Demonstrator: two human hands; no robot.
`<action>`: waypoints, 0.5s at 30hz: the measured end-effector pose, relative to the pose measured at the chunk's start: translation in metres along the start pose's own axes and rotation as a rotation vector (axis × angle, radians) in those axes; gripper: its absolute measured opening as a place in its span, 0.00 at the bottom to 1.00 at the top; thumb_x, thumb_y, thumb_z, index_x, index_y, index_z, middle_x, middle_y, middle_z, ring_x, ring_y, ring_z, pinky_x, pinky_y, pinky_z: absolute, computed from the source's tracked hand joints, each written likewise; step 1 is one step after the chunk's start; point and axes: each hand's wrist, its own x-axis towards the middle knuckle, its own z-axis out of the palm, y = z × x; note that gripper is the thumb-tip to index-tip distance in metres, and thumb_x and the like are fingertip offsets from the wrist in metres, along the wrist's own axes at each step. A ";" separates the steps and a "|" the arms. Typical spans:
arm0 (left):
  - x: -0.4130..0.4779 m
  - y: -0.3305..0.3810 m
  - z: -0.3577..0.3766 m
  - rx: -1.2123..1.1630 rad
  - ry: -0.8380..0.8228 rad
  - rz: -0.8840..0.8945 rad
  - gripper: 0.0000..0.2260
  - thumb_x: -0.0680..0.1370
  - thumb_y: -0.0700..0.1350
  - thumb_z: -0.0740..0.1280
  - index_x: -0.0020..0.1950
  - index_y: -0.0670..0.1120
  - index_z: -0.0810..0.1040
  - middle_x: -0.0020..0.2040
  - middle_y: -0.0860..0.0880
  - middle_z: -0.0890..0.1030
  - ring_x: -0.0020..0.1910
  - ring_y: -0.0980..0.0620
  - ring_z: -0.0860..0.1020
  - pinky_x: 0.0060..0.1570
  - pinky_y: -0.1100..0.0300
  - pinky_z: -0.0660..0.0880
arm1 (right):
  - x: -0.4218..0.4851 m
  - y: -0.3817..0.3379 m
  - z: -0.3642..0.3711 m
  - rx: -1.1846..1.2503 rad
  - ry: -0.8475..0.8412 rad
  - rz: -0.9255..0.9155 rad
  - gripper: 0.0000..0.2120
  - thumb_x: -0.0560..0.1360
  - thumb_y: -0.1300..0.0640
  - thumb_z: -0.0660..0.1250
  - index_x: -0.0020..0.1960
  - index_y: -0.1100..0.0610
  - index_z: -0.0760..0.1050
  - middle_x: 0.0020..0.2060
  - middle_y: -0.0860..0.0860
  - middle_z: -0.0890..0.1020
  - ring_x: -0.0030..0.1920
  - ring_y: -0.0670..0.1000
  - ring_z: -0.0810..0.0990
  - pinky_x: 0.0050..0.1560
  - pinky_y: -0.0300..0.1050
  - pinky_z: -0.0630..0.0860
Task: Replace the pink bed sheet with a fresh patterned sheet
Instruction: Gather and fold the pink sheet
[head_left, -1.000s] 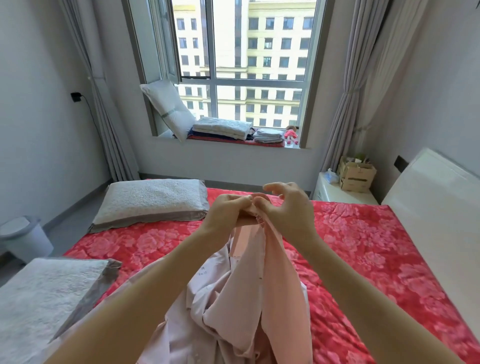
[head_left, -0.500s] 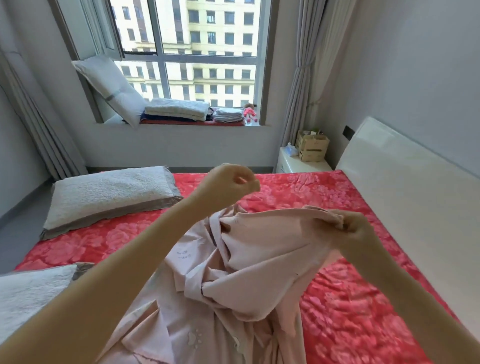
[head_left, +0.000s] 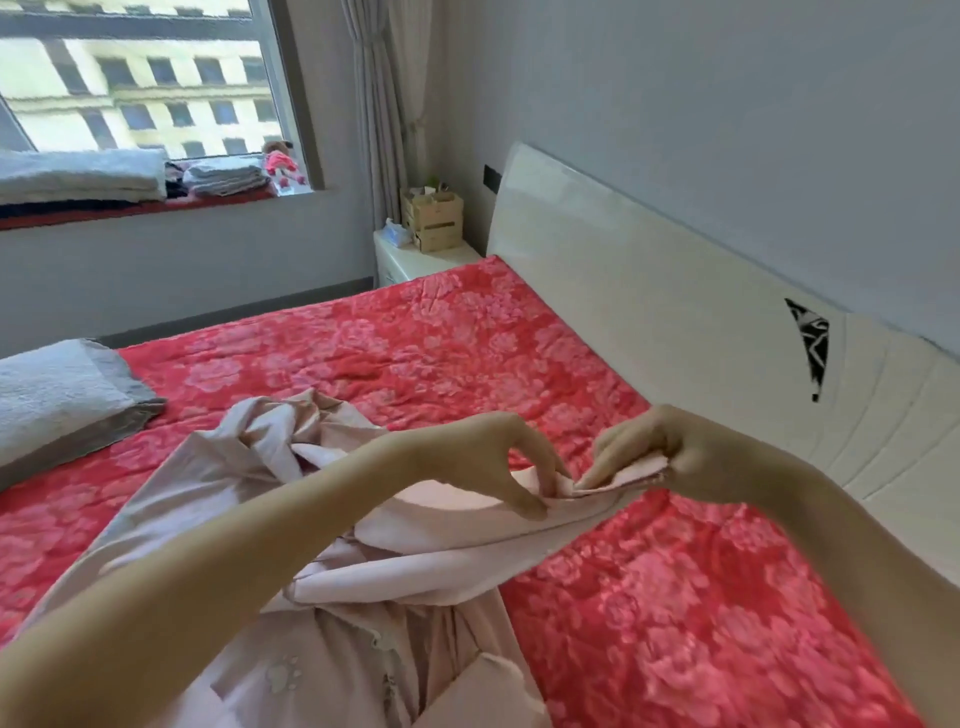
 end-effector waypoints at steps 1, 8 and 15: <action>0.013 0.002 0.004 0.001 0.029 0.010 0.05 0.69 0.43 0.76 0.41 0.52 0.83 0.51 0.57 0.82 0.51 0.63 0.77 0.56 0.72 0.69 | -0.006 0.007 -0.008 0.011 0.000 0.011 0.14 0.71 0.69 0.66 0.49 0.54 0.84 0.36 0.41 0.82 0.37 0.38 0.78 0.40 0.30 0.70; 0.078 0.004 0.025 0.004 0.320 0.212 0.09 0.73 0.50 0.70 0.42 0.45 0.84 0.44 0.50 0.83 0.42 0.52 0.81 0.43 0.52 0.76 | -0.053 0.059 -0.076 0.115 0.018 0.028 0.10 0.72 0.70 0.66 0.51 0.61 0.81 0.38 0.39 0.83 0.40 0.37 0.80 0.43 0.28 0.71; 0.164 0.033 0.016 -0.147 -0.264 -0.065 0.08 0.71 0.43 0.70 0.44 0.57 0.79 0.40 0.58 0.73 0.38 0.59 0.69 0.43 0.60 0.66 | -0.068 0.093 -0.131 0.116 -0.028 -0.055 0.09 0.71 0.66 0.70 0.46 0.54 0.85 0.38 0.44 0.82 0.37 0.43 0.78 0.40 0.33 0.71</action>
